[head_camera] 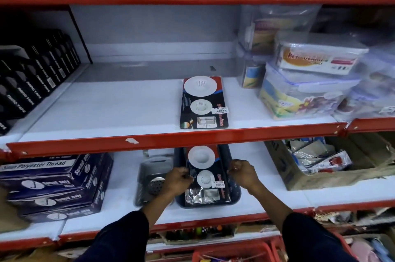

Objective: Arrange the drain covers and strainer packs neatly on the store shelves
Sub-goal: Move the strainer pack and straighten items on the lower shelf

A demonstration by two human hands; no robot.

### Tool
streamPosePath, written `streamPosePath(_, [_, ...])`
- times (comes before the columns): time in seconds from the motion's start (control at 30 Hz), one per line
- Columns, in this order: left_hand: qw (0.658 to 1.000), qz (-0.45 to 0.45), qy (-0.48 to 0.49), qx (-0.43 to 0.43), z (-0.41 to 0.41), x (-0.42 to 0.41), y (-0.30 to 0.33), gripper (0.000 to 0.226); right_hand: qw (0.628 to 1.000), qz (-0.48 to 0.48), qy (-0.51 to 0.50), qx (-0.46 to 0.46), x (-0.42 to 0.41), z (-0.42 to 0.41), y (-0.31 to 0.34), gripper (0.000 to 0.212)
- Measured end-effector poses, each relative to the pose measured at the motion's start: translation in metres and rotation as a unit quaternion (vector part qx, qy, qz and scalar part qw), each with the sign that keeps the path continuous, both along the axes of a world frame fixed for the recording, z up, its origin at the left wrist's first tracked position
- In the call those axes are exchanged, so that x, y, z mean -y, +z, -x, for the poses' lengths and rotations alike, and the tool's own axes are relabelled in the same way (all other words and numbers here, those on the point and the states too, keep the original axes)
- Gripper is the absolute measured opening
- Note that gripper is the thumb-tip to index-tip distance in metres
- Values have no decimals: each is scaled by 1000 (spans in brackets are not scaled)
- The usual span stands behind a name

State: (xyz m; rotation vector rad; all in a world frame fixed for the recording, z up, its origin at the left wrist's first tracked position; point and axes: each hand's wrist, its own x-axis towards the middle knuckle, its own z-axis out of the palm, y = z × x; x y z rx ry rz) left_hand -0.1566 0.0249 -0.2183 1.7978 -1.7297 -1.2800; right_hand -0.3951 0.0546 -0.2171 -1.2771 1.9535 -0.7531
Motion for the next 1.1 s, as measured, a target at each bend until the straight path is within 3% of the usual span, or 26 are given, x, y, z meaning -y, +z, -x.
streamPosePath(0.1, [993,90,-72,38,-6,-14,29,44,993,119,7,-7,-12,3,22,32])
streamPosePath(0.23, [965,240,-95,41,-9,-34,99,22,965,255,-15,68,-26,-1,69,43])
streamPosePath(0.33, [945,317,-74,-16,-8,-43,155,17,931,360,-16,47,-30,-11,120,49])
streamPosePath(0.43, [921,377,-28,-91,-4,-31,191,15,903,427,-37,12,-17,-20,163,39])
streamPosePath(0.53, [921,380,25,-80,3,0,209,18,931,360,-59,-2,16,-22,190,18])
streamPosePath(0.63, [967,242,61,-41,3,43,198,42,986,161,-28,-20,52,-13,193,31])
streamPosePath(0.7, [982,156,78,-66,0,63,188,53,998,66,-21,2,65,-13,194,34])
streamPosePath(0.87, [975,99,134,-148,-2,86,182,49,995,77,-39,55,82,-12,190,15])
streamPosePath(1.0, [955,103,127,-246,-4,75,196,24,965,124,-36,229,66,-9,203,35])
streamPosePath(1.1, [943,109,98,-297,-10,51,213,26,946,152,-3,286,41,-5,218,40])
